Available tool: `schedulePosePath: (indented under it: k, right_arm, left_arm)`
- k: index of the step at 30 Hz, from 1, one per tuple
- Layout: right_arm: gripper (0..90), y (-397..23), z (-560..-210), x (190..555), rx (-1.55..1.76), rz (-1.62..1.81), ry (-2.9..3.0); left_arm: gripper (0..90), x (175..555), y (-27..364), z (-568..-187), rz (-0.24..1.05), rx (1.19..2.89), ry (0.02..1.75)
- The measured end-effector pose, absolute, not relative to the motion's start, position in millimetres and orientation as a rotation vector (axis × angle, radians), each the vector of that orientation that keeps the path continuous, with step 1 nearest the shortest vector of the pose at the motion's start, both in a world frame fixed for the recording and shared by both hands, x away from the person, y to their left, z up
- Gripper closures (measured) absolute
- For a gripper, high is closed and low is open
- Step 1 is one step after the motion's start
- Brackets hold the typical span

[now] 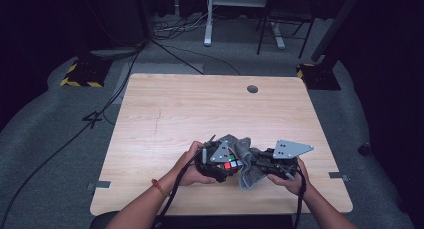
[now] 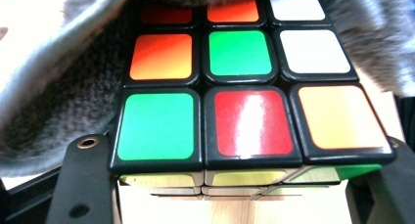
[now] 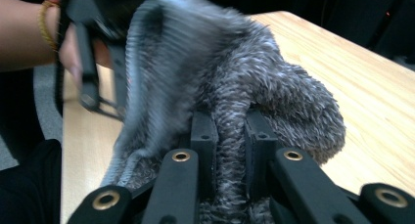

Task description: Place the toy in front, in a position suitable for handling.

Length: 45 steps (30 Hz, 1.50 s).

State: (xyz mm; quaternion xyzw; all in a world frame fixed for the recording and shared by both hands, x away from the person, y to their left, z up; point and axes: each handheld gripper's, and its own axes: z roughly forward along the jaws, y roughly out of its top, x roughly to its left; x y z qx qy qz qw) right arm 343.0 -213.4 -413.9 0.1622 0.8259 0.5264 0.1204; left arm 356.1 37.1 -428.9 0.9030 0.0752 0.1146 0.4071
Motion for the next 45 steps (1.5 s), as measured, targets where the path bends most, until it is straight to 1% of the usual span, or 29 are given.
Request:
schedulePosePath:
  k: [11, 15, 20, 24, 33, 35, 38, 40, 45]
  right_arm:
    - [79.0, -209, -422, 347, 0.483, 1.463, 2.461]
    - [79.1, -210, -422, 346, 0.487, 1.482, 2.457]
    - [79.2, -210, -420, 343, 0.461, 1.534, 2.43]
    - [79.2, -211, -418, 342, 0.445, 1.574, 2.415]
    - [79.3, -211, -419, 341, 0.448, 1.572, 2.413]
    - [79.3, -212, -419, 342, 0.455, 1.578, 2.415]
    - [79.2, -212, -420, 344, 0.479, 1.567, 2.422]
    - [79.2, -213, -423, 344, 0.494, 1.566, 2.425]
    - [79.3, -213, -425, 345, 0.5, 1.567, 2.426]
  left_arm:
    - [33.4, 355, 42, -424, 0.257, 2.22, 0.177]
    - [33.2, 357, 40, -426, 0.264, 2.234, 0.194]
    - [32.7, 359, 41, -426, 0.244, 2.229, 0.202]
    - [31.7, 360, 41, -428, 0.225, 2.259, 0.198]
    - [32.0, 360, 39, -429, 0.231, 2.274, 0.21]
    - [32.1, 361, 41, -429, 0.196, 2.247, 0.226]
    - [32.5, 359, 41, -428, 0.204, 2.216, 0.221]
    - [32.6, 359, 40, -428, 0.207, 2.211, 0.234]
    - [32.5, 364, 41, -429, 0.149, 2.208, 0.242]
